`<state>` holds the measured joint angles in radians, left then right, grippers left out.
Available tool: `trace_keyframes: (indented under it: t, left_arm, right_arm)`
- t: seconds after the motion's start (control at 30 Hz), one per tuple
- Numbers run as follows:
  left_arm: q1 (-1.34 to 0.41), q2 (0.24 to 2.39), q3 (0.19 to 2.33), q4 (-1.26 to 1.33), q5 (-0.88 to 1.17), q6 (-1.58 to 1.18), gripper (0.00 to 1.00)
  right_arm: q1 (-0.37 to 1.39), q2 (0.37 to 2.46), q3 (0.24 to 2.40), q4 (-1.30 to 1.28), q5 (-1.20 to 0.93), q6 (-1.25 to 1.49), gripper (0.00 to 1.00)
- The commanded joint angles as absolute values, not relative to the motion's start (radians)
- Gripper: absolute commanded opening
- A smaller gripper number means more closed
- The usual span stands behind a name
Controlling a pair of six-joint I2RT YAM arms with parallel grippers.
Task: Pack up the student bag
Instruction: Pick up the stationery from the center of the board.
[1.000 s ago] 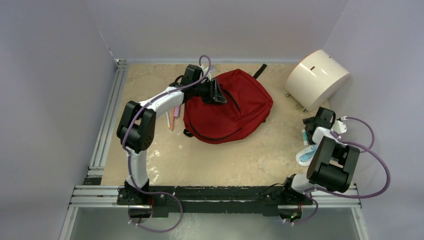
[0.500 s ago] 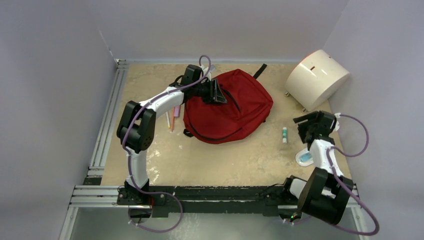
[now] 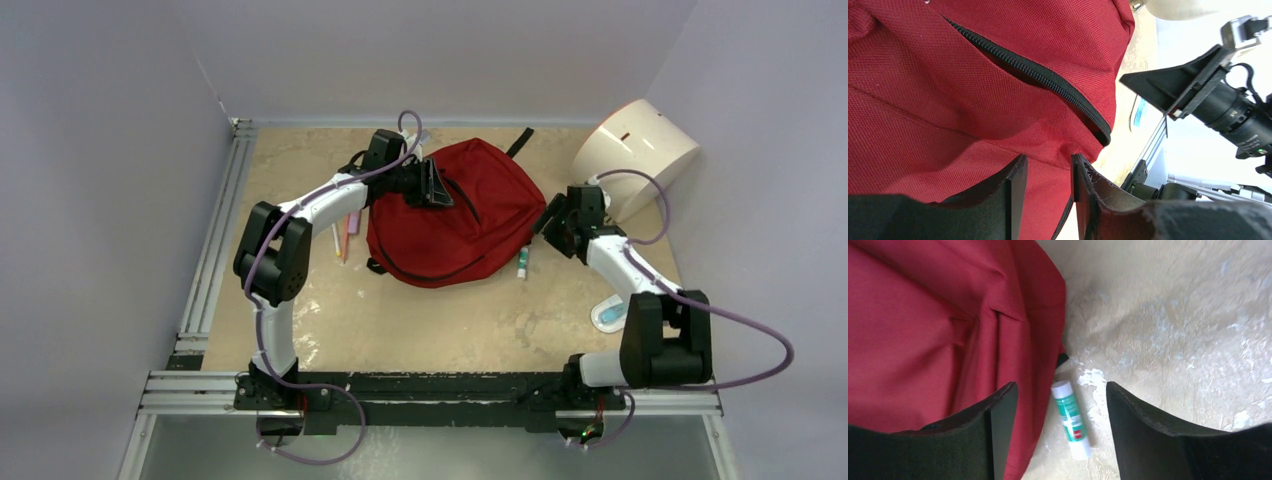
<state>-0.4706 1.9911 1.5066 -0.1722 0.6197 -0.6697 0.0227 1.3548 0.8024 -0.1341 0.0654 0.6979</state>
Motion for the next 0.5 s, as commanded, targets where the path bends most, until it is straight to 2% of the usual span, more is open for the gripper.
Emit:
trace_keyframes:
  t: [0.0, 0.47]
  left_arm:
    - [-0.464, 1.948, 1.503, -0.133, 0.617, -0.661, 0.36]
    - [-0.463, 1.947, 1.502, -0.131, 0.624, -0.664, 0.36]
  right_arm:
    - [0.052, 1.406, 0.836, -0.182, 0.13, 0.661, 0.66]
    - [0.114, 1.494, 0.835, -0.188, 0.04, 0.599, 0.57]
